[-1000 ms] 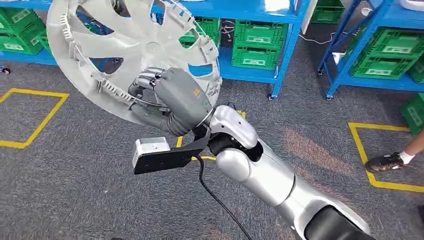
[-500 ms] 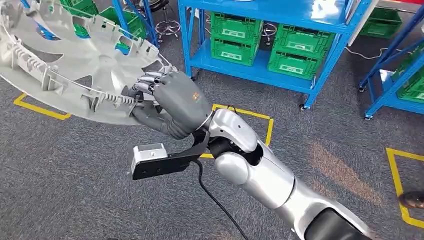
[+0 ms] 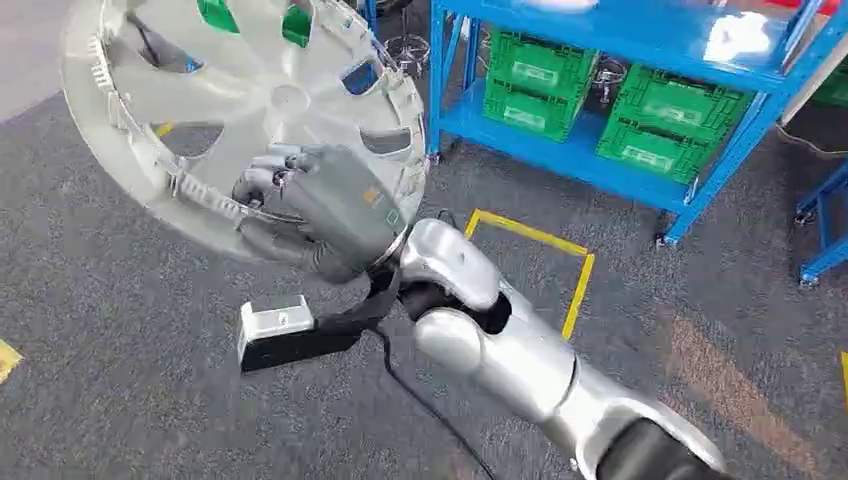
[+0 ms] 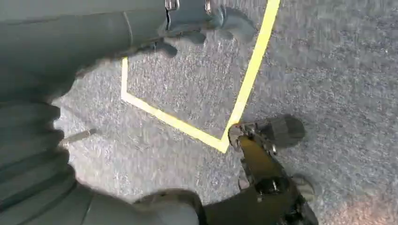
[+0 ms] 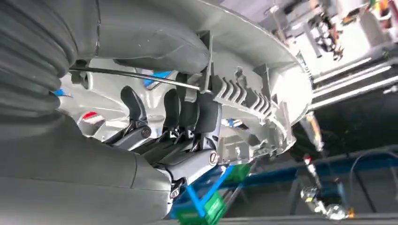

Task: Take the parts from the cabinet and place them on the table.

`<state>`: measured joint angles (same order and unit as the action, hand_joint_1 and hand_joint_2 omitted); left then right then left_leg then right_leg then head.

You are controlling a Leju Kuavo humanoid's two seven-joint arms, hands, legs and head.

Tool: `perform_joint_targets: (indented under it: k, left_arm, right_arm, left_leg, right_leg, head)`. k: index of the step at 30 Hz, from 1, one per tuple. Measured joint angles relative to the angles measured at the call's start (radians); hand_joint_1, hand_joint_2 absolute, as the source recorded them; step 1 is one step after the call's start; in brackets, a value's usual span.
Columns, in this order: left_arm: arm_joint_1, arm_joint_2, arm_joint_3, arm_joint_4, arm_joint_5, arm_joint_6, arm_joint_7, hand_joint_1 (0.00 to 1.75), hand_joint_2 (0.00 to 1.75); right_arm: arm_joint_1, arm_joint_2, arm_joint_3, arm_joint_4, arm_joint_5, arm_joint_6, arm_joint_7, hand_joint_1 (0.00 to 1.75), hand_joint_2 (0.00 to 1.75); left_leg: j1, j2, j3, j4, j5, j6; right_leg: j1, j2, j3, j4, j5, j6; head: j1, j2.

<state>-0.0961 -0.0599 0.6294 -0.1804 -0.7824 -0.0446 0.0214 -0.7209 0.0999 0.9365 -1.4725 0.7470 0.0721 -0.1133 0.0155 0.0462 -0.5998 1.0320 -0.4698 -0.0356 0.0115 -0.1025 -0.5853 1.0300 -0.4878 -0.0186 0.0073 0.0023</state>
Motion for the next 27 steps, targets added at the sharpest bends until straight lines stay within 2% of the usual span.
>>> perform_joint_targets:
  k: [1, 2, 3, 4, 5, 6, 7, 8, 9, 10, 11, 12, 13, 15, 16, 17, 18, 19, 20, 21, 22, 23, 24, 25, 26, 27]
  left_arm:
    - [0.001, 0.0, 0.0, 0.0, 0.0, 0.0, 0.0, 0.0, 1.75]
    - [0.001, 0.0, 0.002, 0.0, 0.0, 0.0, 0.001, 0.0, 1.75]
    - [0.001, -0.002, 0.007, 0.0, 0.002, 0.001, 0.002, 0.0, 1.75]
    - [-0.001, -0.002, 0.01, 0.0, 0.003, 0.001, 0.003, 0.0, 1.75]
    - [-0.004, -0.002, 0.011, 0.0, 0.003, 0.002, 0.003, 0.0, 1.75]
    - [-0.006, -0.002, 0.014, 0.0, 0.003, 0.004, 0.003, 0.0, 1.75]
    - [-0.006, -0.002, 0.016, 0.0, 0.005, 0.005, 0.003, 0.0, 1.75]
    - [-0.005, -0.002, 0.017, 0.0, 0.007, 0.008, 0.003, 0.0, 1.75]
    - [-0.003, -0.002, 0.018, 0.0, 0.012, 0.009, 0.003, 0.0, 1.75]
    - [-0.002, -0.003, 0.022, 0.0, 0.015, 0.01, 0.003, 0.0, 1.75]
    - [-0.002, -0.004, 0.024, 0.0, 0.016, 0.011, 0.004, 0.0, 1.75]
    - [-0.002, -0.005, 0.025, 0.0, 0.019, 0.012, 0.004, 0.0, 1.75]
    - [-0.003, -0.007, 0.025, 0.0, 0.02, 0.013, 0.003, 0.0, 1.75]
    - [0.001, -0.006, 0.029, 0.0, 0.021, 0.016, 0.003, 0.0, 1.75]
    - [0.006, -0.006, 0.034, 0.0, 0.021, 0.016, 0.003, 0.0, 1.75]
    - [0.01, -0.006, 0.038, 0.001, 0.021, 0.016, 0.003, 0.0, 1.75]
    - [0.013, -0.006, 0.04, 0.002, 0.021, 0.016, 0.003, 0.0, 1.75]
    - [0.013, -0.008, 0.04, 0.003, 0.021, 0.016, 0.003, 0.0, 1.75]
    - [0.01, -0.008, 0.041, 0.003, 0.021, 0.016, 0.002, 0.0, 1.75]
    - [0.009, -0.008, 0.041, 0.003, 0.021, 0.016, 0.002, 0.0, 1.75]
    - [0.008, -0.008, 0.041, 0.003, 0.021, 0.016, 0.001, 0.0, 1.75]
    - [0.009, -0.008, 0.042, 0.003, 0.021, 0.016, 0.001, 0.0, 1.75]
    - [0.012, -0.007, 0.042, 0.003, 0.021, 0.016, 0.0, 0.0, 1.75]
    - [0.013, -0.007, 0.042, 0.003, 0.021, 0.016, 0.0, 0.0, 1.75]
    - [0.013, -0.006, 0.042, 0.003, 0.019, 0.016, 0.0, 0.0, 1.75]
    - [0.012, -0.006, 0.042, 0.003, 0.016, 0.016, -0.001, 0.0, 1.75]
  right_arm:
    - [0.0, 0.0, 0.0, 0.0, 0.0, 0.0, -0.002, 1.75, 1.75]
    - [-0.001, 0.002, 0.0, 0.0, 0.001, 0.0, -0.007, 1.75, 1.75]
    - [-0.001, 0.003, 0.0, 0.0, 0.001, 0.0, -0.01, 1.75, 1.75]
    - [-0.002, 0.003, 0.0, 0.0, 0.0, -0.001, -0.016, 1.75, 1.75]
    - [-0.001, 0.002, 0.0, 0.0, 0.001, -0.001, -0.018, 1.75, 1.75]
    - [0.001, 0.002, 0.0, 0.002, 0.001, -0.001, -0.021, 1.75, 1.75]
    - [0.003, 0.002, 0.001, 0.003, 0.002, -0.001, -0.024, 1.75, 1.75]
    - [0.003, 0.002, 0.003, 0.004, 0.003, -0.001, -0.025, 1.75, 1.75]
    - [0.004, 0.002, 0.004, 0.004, 0.003, -0.001, -0.025, 1.75, 1.75]
    - [0.004, 0.003, 0.007, 0.004, 0.004, -0.001, -0.027, 1.75, 1.75]
    - [0.004, 0.007, 0.009, 0.004, 0.004, -0.001, -0.029, 1.75, 1.75]
    - [0.003, 0.009, 0.01, 0.004, 0.004, 0.0, -0.031, 1.75, 1.75]
    - [0.002, 0.01, 0.011, 0.004, 0.004, 0.0, -0.034, 1.75, 1.75]
    - [0.0, 0.015, 0.014, 0.004, 0.005, 0.002, -0.035, 1.75, 1.75]
    - [0.0, 0.019, 0.016, 0.004, 0.006, 0.003, -0.036, 1.75, 1.75]
    - [-0.003, 0.027, 0.017, 0.004, 0.006, 0.005, -0.037, 1.75, 1.75]
    - [-0.007, 0.033, 0.017, 0.004, 0.005, 0.01, -0.036, 1.75, 1.75]
    - [-0.011, 0.038, 0.019, 0.004, 0.005, 0.012, -0.037, 1.75, 1.75]
    - [-0.014, 0.039, 0.019, 0.004, 0.003, 0.015, -0.036, 1.75, 1.75]
    - [-0.012, 0.039, 0.019, 0.004, 0.003, 0.017, -0.035, 1.75, 1.75]
    - [-0.012, 0.039, 0.021, 0.004, 0.003, 0.018, -0.035, 1.75, 1.75]
    - [-0.012, 0.039, 0.022, 0.004, 0.001, 0.019, -0.035, 1.75, 1.75]
    - [-0.012, 0.039, 0.022, 0.004, 0.0, 0.021, -0.034, 1.75, 1.75]
    - [-0.012, 0.039, 0.022, 0.004, 0.0, 0.024, -0.031, 1.75, 1.75]
    - [-0.013, 0.039, 0.022, 0.004, 0.0, 0.026, -0.027, 1.75, 1.75]
    - [-0.016, 0.04, 0.022, 0.004, 0.0, 0.029, -0.022, 1.75, 1.75]
  left_leg:
    - [-0.001, -0.01, -0.004, 0.0, 0.002, 0.005]
    - [0.004, -0.019, -0.002, -0.006, 0.008, 0.014]
    - [0.007, -0.028, -0.003, -0.009, 0.012, 0.021]
    - [0.008, -0.036, -0.006, -0.009, 0.015, 0.026]
    - [0.009, -0.045, -0.009, -0.009, 0.017, 0.03]
    - [0.009, -0.058, -0.013, -0.008, 0.019, 0.032]
    - [0.008, -0.071, -0.016, -0.007, 0.021, 0.031]
    - [0.008, -0.083, -0.018, -0.005, 0.022, 0.03]
    - [0.009, -0.1, -0.02, -0.003, 0.023, 0.028]
    - [0.01, -0.114, -0.02, -0.002, 0.024, 0.027]
    - [0.01, -0.129, -0.02, 0.0, 0.025, 0.024]
    - [0.013, -0.144, -0.022, 0.001, 0.027, 0.02]
    - [0.009, -0.154, -0.028, 0.002, 0.029, 0.011]
    - [0.015, -0.175, -0.037, -0.004, 0.039, -0.006]
    - [0.019, -0.184, -0.037, -0.012, 0.045, -0.015]
    - [0.019, -0.195, -0.04, -0.017, 0.05, -0.023]
    - [0.02, -0.16, -0.046, -0.007, 0.044, -0.021]
    - [0.012, -0.1, -0.061, 0.025, 0.019, -0.023]
    - [0.011, -0.07, -0.093, 0.094, -0.023, -0.026]
    - [0.012, -0.059, -0.131, 0.18, -0.064, -0.029]
    - [0.012, -0.056, -0.165, 0.258, -0.094, -0.032]
    - [0.012, -0.055, -0.181, 0.299, -0.102, -0.034]
    - [0.012, -0.054, -0.171, 0.29, -0.09, -0.035]
    - [0.012, -0.05, -0.136, 0.236, -0.059, -0.036]
    - [0.013, -0.04, -0.088, 0.152, -0.023, -0.036]
    - [0.014, -0.011, -0.027, 0.05, 0.013, -0.038]
  right_leg:
    - [0.001, -0.007, 0.001, -0.002, 0.001, 0.004]
    - [-0.001, -0.013, 0.0, 0.001, -0.003, 0.011]
    - [-0.009, 0.03, -0.004, 0.018, -0.019, 0.02]
    - [-0.01, 0.072, -0.026, 0.068, -0.056, 0.023]
    - [-0.011, 0.09, -0.056, 0.138, -0.095, 0.026]
    - [-0.011, 0.097, -0.098, 0.23, -0.136, 0.029]
    - [-0.011, 0.099, -0.129, 0.295, -0.158, 0.029]
    - [-0.012, 0.099, -0.141, 0.32, -0.157, 0.029]
    - [-0.013, 0.101, -0.127, 0.291, -0.129, 0.027]
    - [-0.014, 0.104, -0.093, 0.225, -0.089, 0.024]
    - [-0.016, 0.116, -0.043, 0.128, -0.041, 0.02]
    - [-0.019, 0.155, 0.005, 0.033, -0.008, 0.015]
    - [-0.019, 0.189, 0.014, 0.011, -0.024, 0.015]
    - [-0.012, 0.166, 0.007, 0.008, -0.017, 0.011]
    - [-0.009, 0.158, 0.008, 0.008, -0.014, 0.004]
    - [-0.015, 0.145, 0.01, -0.004, -0.006, -0.006]
    - [-0.019, 0.128, 0.014, -0.012, 0.001, -0.013]
    - [-0.018, 0.121, 0.015, -0.016, 0.003, -0.021]
    - [-0.015, 0.106, 0.014, -0.016, 0.003, -0.024]
    - [-0.012, 0.089, 0.014, -0.016, 0.003, -0.025]
    - [-0.01, 0.073, 0.012, -0.016, 0.002, -0.026]
    - [-0.01, 0.059, 0.011, -0.015, 0.002, -0.026]
    - [-0.01, 0.046, 0.011, -0.015, 0.002, -0.026]
    - [-0.01, 0.033, 0.011, -0.014, 0.001, -0.025]
    - [-0.011, 0.021, 0.011, -0.011, 0.0, -0.023]
    - [-0.012, 0.009, 0.011, -0.005, -0.004, -0.017]
  head:
    - [0.001, 0.0]
    - [0.0, 0.0]
    - [0.001, 0.0]
    - [0.001, 0.0]
    - [0.004, 0.0]
    - [0.004, 0.0]
    - [0.004, 0.0]
    - [0.004, 0.0]
    - [0.004, 0.0]
    - [0.004, 0.0]
    - [0.004, 0.0]
    - [0.004, 0.0]
    - [0.002, 0.0]
    - [0.003, 0.0]
    - [0.005, 0.0]
    - [0.004, 0.0]
    - [0.005, 0.0]
    - [-0.006, 0.0]
    - [-0.007, 0.0]
    - [-0.006, 0.0]
    - [-0.006, 0.0]
    - [-0.006, 0.0]
    - [-0.007, 0.0]
    - [-0.006, 0.0]
    - [-0.007, 0.0]
    - [-0.006, 0.0]
